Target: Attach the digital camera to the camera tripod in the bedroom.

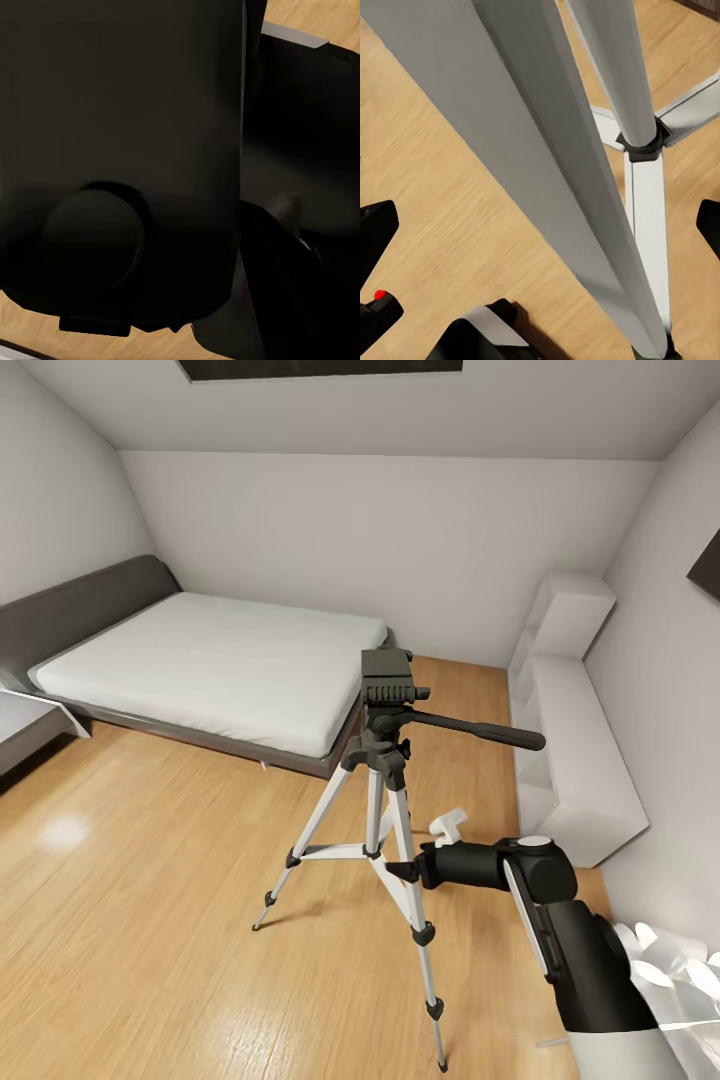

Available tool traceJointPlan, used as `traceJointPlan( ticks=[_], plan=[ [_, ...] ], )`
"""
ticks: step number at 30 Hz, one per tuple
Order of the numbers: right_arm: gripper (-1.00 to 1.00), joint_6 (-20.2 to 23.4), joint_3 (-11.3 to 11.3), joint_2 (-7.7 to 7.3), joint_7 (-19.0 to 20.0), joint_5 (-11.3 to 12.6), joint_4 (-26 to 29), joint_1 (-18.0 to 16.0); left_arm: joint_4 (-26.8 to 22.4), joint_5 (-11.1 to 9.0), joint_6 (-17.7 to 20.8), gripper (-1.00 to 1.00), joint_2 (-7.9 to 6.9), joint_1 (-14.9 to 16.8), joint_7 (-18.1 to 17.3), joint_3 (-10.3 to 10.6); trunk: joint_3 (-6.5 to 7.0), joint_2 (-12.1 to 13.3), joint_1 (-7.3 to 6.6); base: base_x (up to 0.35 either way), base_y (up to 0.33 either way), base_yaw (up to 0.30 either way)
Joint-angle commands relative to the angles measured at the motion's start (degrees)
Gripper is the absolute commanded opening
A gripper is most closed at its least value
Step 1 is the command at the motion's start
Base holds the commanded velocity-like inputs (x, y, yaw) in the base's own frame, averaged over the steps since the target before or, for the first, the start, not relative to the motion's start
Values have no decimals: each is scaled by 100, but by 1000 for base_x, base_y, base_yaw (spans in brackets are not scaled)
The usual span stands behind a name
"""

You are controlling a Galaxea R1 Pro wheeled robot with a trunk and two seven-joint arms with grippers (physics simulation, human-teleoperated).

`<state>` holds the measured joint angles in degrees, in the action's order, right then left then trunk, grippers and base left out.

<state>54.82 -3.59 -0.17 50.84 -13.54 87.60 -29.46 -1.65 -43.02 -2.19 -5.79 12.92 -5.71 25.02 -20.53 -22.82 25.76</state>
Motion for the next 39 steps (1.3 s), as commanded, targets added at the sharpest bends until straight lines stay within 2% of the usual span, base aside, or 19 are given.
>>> traceJointPlan(
  ticks=[1, 8, 21, 30, 31, 39],
  plan=[
    [100, -1, -2, 11, 47, -61, 5, -6, 7, -48, -18, -100, -1, 5, -27, 47, -9, -10, 3, 0, 0, 0],
    [100, -116, 7, 60, -64, -67, 3, -7, 7, -48, -18, -100, -1, 7, -27, 47, -9, -10, 3, 0, 0, 0],
    [100, -147, 16, 82, -498, -59, -18, -6, 7, -48, -18, -100, -1, 4, -27, 47, -9, -10, 3, 0, 0, 0],
    [100, -147, 16, 87, -611, -53, -23, -7, 7, -48, -18, -100, -1, 8, -27, 47, -9, -10, 3, 0, 0, 0],
    [-100, -149, 16, 87, -617, -50, -27, -7, 7, -48, -18, -100, -1, 8, -27, 47, -9, -10, 3, 0, 0, 0],
    [-100, -153, 16, 136, -627, -38, -62, -7, 7, -47, -18, -100, -1, 7, -27, 47, -9, -10, 3, 0, 0, 0]
  ],
)
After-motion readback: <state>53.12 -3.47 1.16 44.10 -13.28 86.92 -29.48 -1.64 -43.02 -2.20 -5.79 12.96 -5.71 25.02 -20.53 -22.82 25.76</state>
